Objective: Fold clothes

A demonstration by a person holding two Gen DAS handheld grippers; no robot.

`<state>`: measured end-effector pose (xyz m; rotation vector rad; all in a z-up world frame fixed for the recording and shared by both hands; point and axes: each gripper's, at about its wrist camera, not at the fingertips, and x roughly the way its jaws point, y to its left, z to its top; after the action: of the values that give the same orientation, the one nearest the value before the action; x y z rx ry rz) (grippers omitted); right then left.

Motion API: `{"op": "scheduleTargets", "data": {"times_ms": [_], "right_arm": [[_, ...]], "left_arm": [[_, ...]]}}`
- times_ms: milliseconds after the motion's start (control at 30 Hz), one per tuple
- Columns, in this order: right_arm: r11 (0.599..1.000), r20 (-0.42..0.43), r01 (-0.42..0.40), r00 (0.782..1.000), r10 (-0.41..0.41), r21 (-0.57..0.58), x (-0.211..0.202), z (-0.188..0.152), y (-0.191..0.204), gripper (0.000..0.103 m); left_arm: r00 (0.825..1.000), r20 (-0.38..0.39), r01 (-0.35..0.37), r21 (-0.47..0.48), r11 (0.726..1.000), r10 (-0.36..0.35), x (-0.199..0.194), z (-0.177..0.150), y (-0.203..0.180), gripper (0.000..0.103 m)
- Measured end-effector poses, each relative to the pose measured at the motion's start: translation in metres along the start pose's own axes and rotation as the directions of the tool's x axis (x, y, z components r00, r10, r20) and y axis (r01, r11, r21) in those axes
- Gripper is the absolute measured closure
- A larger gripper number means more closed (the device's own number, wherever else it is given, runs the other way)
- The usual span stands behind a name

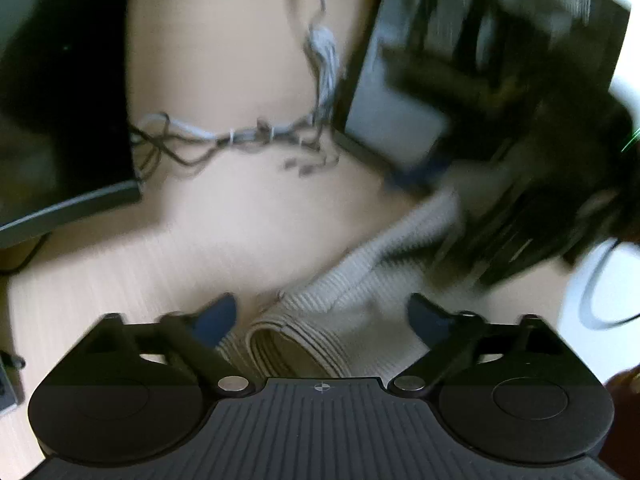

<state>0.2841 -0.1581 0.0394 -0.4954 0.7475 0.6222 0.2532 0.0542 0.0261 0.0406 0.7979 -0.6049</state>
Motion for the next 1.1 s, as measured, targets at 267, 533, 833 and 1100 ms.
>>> {"op": "scheduleTargets", "data": {"times_ms": [267, 533, 833, 1100], "right_arm": [[0.971, 0.049, 0.194, 0.978, -0.203, 0.142, -0.009, -0.038, -0.003, 0.047], [0.891, 0.005, 0.189, 0.978, -0.209, 0.412, 0.030, -0.057, -0.036, 0.047], [0.720, 0.079, -0.010, 0.995, -0.062, 0.693, -0.021, -0.096, -0.044, 0.041], [0.812, 0.171, -0.039, 0.982, -0.076, 0.583, -0.026, -0.057, -0.031, 0.089]], "left_arm": [[0.992, -0.090, -0.091, -0.049, 0.995, 0.086, 0.020, -0.013, 0.032, 0.026], [0.987, -0.136, -0.102, -0.082, 0.991, 0.090, 0.028, -0.018, 0.048, 0.025], [0.998, 0.036, 0.045, -0.063, 0.997, -0.043, -0.018, 0.017, 0.032, 0.009], [0.990, -0.097, 0.114, 0.086, 0.990, -0.106, 0.035, 0.026, 0.005, 0.008]]}}
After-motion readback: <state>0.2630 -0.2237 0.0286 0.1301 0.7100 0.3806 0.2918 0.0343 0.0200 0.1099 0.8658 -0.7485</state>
